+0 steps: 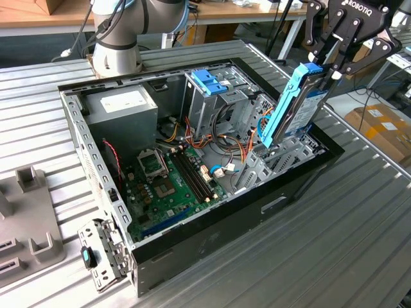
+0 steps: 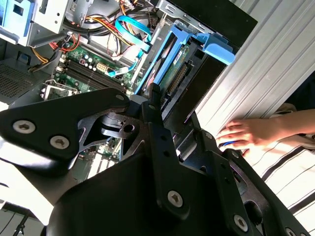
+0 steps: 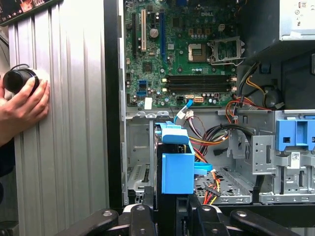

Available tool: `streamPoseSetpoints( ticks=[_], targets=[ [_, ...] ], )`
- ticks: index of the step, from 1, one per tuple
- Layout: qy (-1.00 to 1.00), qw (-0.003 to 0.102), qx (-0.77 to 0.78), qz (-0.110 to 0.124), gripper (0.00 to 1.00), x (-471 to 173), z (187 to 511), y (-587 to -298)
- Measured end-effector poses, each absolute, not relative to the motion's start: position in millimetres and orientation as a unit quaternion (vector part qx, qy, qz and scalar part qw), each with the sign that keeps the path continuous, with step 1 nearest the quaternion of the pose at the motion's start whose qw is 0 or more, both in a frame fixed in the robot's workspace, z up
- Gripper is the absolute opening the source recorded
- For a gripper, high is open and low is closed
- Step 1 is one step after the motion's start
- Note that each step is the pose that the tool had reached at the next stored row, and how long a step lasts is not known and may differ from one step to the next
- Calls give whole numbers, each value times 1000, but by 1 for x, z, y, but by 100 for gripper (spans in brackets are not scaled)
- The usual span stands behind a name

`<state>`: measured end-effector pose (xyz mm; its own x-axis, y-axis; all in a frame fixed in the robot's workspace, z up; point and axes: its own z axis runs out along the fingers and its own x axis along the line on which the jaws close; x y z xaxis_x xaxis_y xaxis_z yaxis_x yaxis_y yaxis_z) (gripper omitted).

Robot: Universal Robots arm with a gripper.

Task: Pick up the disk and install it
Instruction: 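Insert the disk into the insertion slot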

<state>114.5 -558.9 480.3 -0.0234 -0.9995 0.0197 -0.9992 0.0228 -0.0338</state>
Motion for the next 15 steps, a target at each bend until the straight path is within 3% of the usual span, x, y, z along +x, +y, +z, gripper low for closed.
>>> streamPoseSetpoints(
  ticks=[15],
  targets=[
    [715, 5, -699, -19, 35, 114, 471, -559]
  ],
)
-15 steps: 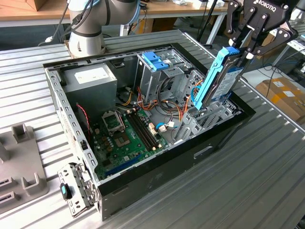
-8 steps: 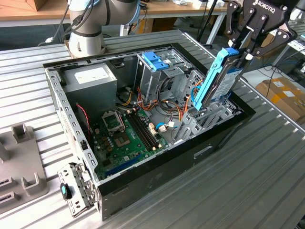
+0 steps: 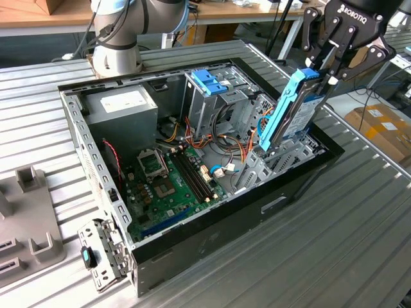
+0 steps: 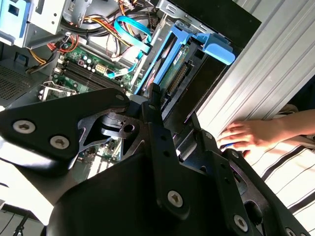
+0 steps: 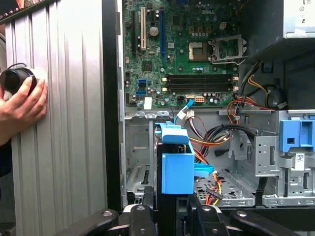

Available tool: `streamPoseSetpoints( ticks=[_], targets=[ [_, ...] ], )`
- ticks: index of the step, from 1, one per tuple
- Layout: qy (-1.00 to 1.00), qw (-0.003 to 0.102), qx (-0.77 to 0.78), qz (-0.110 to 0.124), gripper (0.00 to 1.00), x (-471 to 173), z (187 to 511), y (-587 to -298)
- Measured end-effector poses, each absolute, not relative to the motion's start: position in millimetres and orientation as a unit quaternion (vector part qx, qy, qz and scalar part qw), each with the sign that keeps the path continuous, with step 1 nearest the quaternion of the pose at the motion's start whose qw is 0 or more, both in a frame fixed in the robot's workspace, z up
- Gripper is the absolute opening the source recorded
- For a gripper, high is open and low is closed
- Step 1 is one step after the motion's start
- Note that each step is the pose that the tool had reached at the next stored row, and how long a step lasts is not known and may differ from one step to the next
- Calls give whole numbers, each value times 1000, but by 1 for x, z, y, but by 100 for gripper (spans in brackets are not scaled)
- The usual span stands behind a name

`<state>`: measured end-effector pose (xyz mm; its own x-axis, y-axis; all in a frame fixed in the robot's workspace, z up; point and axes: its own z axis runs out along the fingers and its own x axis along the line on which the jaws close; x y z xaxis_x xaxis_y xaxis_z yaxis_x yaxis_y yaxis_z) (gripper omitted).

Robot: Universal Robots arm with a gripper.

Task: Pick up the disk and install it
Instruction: 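Insert the disk into the insertion slot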

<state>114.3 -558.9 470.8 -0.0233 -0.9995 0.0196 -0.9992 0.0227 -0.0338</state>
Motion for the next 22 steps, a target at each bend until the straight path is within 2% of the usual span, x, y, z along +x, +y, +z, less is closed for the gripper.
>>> streamPoseSetpoints(
  ticks=[22],
  targets=[
    [715, 5, -699, -19, 35, 112, 465, -559]
  ],
)
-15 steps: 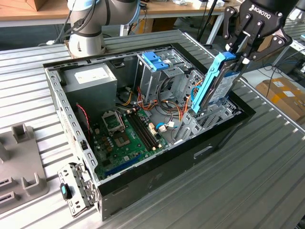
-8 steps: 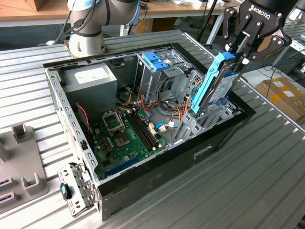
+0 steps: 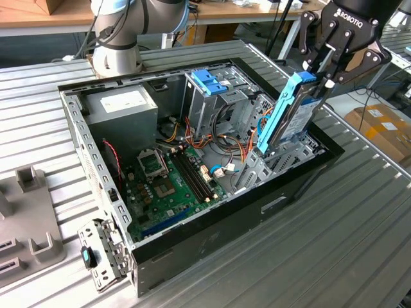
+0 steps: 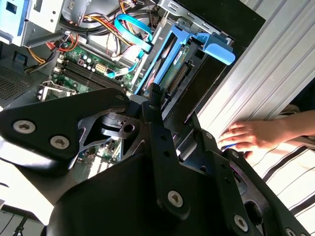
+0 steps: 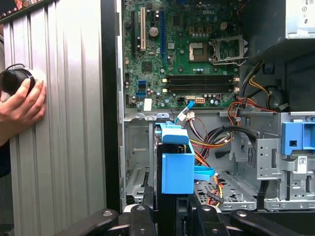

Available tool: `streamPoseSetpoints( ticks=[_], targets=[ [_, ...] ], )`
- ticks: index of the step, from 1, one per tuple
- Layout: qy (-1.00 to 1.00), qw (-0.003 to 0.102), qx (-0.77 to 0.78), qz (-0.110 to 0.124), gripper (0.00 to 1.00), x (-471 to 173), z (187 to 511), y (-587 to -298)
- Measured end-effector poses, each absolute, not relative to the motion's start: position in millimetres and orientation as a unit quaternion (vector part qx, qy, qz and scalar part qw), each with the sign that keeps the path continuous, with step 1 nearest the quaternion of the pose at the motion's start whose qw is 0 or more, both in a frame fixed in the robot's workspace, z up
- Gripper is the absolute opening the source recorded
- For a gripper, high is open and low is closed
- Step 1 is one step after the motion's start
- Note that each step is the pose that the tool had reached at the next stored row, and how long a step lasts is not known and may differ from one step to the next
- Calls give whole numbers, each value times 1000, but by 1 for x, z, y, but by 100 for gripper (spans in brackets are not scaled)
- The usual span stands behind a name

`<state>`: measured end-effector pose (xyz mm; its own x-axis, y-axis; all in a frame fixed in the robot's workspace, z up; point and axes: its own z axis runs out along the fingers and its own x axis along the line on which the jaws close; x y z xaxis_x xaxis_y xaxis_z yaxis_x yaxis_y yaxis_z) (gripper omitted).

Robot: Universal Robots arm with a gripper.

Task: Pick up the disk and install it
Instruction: 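Insert the disk into the insertion slot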

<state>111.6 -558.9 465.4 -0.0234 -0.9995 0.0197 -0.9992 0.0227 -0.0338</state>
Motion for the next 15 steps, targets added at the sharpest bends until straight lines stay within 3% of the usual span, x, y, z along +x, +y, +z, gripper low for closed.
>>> streamPoseSetpoints(
  ticks=[15],
  targets=[
    [715, 5, -699, -19, 35, 112, 464, -559]
  ],
)
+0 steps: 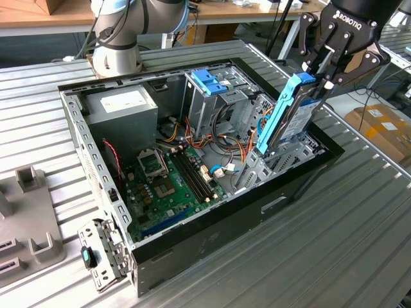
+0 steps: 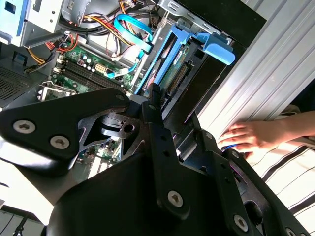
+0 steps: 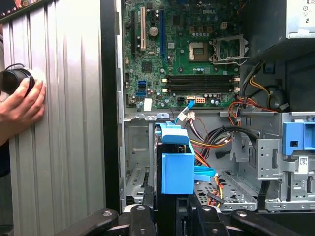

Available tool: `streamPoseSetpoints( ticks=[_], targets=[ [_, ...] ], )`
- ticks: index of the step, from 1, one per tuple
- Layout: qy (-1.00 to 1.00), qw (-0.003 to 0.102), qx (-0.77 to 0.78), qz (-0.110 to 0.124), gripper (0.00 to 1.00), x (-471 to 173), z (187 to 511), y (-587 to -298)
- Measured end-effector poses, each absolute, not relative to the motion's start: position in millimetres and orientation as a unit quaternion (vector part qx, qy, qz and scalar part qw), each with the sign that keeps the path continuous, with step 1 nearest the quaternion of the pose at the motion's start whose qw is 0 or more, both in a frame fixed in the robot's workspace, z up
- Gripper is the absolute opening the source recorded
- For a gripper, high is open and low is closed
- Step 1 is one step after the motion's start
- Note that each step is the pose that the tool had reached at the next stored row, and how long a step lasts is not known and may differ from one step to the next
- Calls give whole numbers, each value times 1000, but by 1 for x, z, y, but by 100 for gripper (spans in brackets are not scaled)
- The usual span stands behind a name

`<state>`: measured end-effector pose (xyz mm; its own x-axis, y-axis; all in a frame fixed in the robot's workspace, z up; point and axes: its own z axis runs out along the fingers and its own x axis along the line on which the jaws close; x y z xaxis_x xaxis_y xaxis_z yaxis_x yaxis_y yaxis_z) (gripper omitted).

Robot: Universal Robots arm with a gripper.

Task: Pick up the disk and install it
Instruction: 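Insert the disk into the insertion slot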

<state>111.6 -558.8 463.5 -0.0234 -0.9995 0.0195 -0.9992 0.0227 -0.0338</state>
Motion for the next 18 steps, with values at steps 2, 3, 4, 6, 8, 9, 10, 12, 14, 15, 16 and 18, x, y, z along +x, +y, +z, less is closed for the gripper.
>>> streamPoseSetpoints(
  ticks=[2, 3, 4, 6, 8, 9, 10, 12, 14, 15, 16, 18],
  targets=[
    [715, 5, -699, -19, 35, 111, 462, -559],
    [715, 5, -699, -19, 35, 111, 462, -559],
    [715, 5, -699, -19, 35, 111, 462, -559],
    [715, 5, -699, -19, 35, 111, 462, -559],
    [715, 5, -699, -19, 35, 111, 462, -559],
    [715, 5, -699, -19, 35, 110, 462, -559],
    [715, 5, -699, -19, 35, 109, 462, -559],
    [715, 5, -699, -19, 35, 109, 462, -559],
    [715, 5, -699, -19, 35, 109, 461, -558],
    [715, 5, -699, -19, 35, 109, 461, -558],
    [715, 5, -699, -19, 35, 109, 460, -558],
    [715, 5, -699, -19, 35, 109, 458, -558]
  ],
)
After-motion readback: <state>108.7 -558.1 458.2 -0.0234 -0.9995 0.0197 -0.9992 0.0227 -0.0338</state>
